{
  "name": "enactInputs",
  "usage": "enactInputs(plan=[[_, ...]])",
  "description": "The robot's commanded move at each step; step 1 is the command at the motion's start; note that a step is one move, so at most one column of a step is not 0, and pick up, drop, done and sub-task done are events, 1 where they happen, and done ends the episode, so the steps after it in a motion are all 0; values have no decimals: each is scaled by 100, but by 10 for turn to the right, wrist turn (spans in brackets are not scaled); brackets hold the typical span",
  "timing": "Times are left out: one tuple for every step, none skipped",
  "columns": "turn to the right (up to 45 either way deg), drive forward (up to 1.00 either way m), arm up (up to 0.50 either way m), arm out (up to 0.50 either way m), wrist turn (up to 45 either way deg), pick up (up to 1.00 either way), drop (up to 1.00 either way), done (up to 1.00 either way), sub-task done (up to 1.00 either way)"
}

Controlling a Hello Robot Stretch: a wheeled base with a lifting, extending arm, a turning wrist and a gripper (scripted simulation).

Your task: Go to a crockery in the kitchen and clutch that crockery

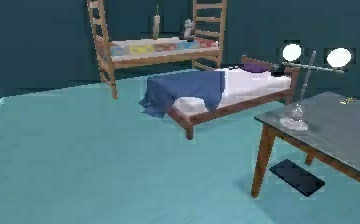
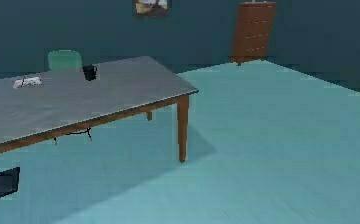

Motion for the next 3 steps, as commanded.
enactInputs(plan=[[-450, 0, 0, 0, 0, 0, 0, 0, 0], [-450, 0, 0, 0, 0, 0, 0, 0, 0], [-420, 0, 0, 0, 0, 0, 0, 0, 0]])
